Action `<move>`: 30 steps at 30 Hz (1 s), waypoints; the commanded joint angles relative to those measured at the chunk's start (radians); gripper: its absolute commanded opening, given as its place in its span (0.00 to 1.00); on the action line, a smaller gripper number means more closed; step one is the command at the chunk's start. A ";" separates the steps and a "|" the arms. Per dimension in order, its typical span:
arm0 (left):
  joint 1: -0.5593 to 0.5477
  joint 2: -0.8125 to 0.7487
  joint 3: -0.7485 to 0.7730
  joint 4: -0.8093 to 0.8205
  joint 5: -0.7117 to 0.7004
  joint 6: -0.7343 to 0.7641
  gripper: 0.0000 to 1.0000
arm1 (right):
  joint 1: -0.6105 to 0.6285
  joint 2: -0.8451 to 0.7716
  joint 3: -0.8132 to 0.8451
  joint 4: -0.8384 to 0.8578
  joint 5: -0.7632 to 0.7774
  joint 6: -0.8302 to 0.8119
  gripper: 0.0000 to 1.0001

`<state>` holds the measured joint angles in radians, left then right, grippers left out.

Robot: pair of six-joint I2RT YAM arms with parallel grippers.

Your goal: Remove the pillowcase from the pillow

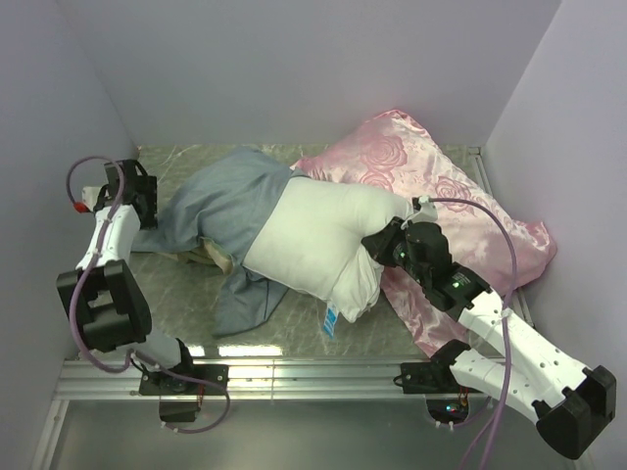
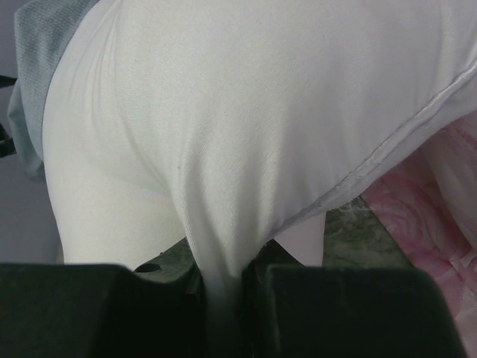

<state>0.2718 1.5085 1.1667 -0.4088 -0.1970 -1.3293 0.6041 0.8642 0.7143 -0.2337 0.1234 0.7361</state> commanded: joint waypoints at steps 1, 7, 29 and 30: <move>0.000 0.071 -0.024 -0.141 -0.029 -0.168 0.87 | -0.004 0.012 0.054 0.020 -0.008 -0.029 0.00; -0.008 0.108 -0.098 0.028 -0.016 -0.237 0.90 | -0.003 0.064 0.109 -0.015 -0.028 -0.046 0.00; 0.001 0.226 0.221 -0.074 -0.165 -0.047 0.01 | -0.004 -0.160 0.126 -0.167 0.058 -0.044 0.00; 0.004 0.222 0.237 -0.094 -0.186 -0.041 0.01 | -0.006 -0.197 0.158 -0.202 0.070 -0.047 0.00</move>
<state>0.2535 1.8065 1.3003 -0.4862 -0.1841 -1.4189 0.6071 0.7883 0.7849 -0.3981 0.0929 0.7124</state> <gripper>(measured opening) 0.042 0.190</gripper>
